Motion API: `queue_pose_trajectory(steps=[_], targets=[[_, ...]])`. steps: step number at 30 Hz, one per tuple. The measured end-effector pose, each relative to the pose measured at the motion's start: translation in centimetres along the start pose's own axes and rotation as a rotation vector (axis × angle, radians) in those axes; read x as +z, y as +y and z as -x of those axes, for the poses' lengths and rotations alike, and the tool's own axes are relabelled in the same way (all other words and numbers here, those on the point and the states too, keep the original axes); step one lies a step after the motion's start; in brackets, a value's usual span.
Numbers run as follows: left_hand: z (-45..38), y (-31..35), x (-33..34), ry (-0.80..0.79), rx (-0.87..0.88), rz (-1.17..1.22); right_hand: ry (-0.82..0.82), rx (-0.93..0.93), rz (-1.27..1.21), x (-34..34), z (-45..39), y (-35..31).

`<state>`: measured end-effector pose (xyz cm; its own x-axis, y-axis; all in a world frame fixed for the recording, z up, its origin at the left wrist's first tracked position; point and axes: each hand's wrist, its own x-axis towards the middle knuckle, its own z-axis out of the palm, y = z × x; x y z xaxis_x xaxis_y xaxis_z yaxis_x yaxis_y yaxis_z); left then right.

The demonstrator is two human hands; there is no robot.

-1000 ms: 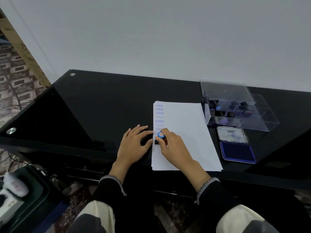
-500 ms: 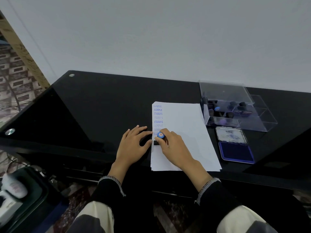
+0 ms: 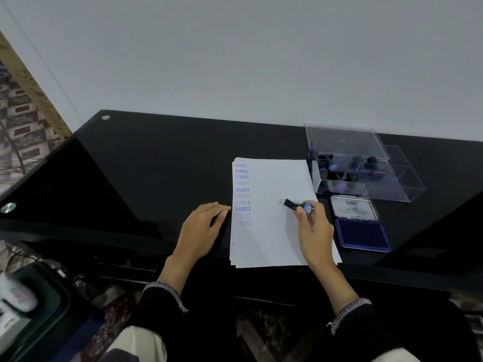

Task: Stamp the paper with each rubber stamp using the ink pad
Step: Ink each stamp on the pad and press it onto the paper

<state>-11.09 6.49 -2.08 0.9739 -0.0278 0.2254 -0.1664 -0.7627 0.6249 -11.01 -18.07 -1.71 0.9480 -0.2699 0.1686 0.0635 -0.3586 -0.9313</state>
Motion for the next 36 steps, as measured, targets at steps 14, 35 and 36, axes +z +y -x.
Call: queue_pose_trajectory(steps=[14, 35, 36], targets=[[-1.9, -0.1, -0.2, -0.572, 0.053, -0.381, 0.031, -0.032, 0.060, 1.7, -1.1, -0.7], [-1.9, 14.8, 10.4, -0.330, 0.264, 0.129, 0.253, 0.036, 0.038, -10.5, -2.4, -1.0], [-2.0, 15.2, 11.3, -0.340, 0.298, 0.068, 0.236, 0.042, 0.087, -11.4, -2.2, -0.6]])
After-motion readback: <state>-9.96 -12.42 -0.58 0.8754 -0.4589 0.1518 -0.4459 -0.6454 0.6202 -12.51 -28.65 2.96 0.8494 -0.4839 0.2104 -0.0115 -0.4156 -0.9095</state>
